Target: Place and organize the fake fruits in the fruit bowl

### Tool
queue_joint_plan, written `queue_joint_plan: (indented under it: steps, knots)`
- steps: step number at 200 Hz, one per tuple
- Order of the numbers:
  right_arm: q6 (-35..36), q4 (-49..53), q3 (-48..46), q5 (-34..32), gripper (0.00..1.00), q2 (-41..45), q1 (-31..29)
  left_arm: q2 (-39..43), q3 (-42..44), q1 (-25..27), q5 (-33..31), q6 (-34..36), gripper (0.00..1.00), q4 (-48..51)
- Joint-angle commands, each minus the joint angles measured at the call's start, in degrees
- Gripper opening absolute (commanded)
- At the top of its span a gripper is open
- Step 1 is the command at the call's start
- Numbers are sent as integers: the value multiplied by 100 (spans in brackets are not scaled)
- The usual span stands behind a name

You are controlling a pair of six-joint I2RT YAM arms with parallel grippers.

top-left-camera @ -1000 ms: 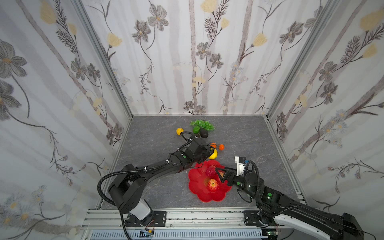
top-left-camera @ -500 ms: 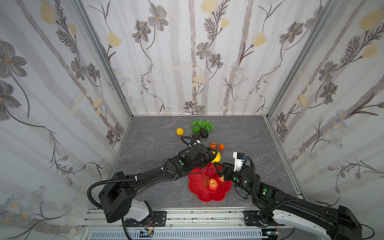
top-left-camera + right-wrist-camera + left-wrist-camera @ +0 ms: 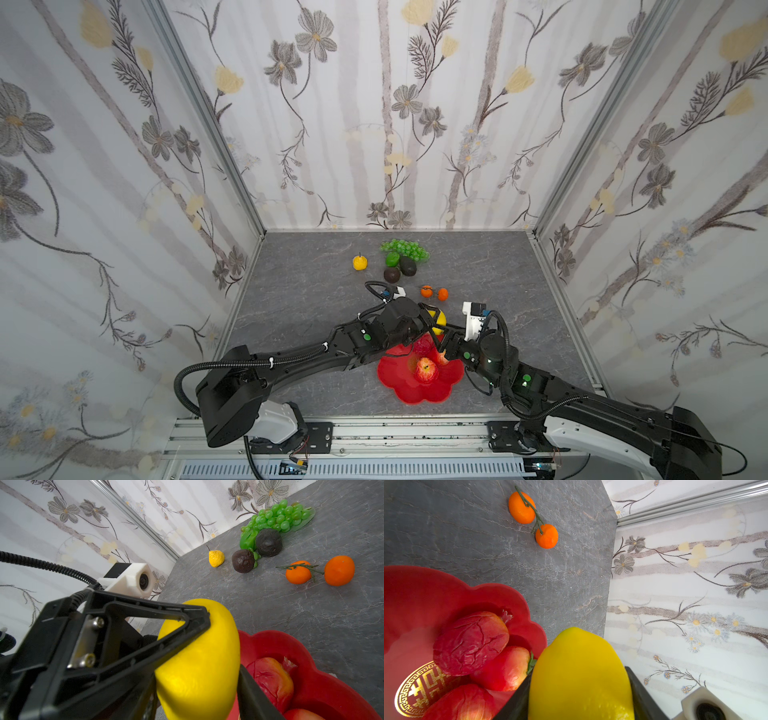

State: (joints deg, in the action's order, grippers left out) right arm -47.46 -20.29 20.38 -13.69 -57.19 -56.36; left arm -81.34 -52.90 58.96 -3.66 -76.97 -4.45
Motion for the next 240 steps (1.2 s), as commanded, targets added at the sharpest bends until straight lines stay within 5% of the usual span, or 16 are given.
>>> queue_joint_plan:
  steps: [1,65,132,240]
  knots:
    - [35,-263,55,66,50,-21,-7,-57,7,19,6,-81,54,-166]
    - [139,307,199,-28,43,-33,-92,119,120,-48,-230,232,75,-19]
    - [253,1375,535,-412,40,-225,-543,1018,634,-709,-108,1109,96,497]
    - [-136,2871,1248,-1031,37,-624,-1540,3577,1331,-1861,-953,3311,100,2680]
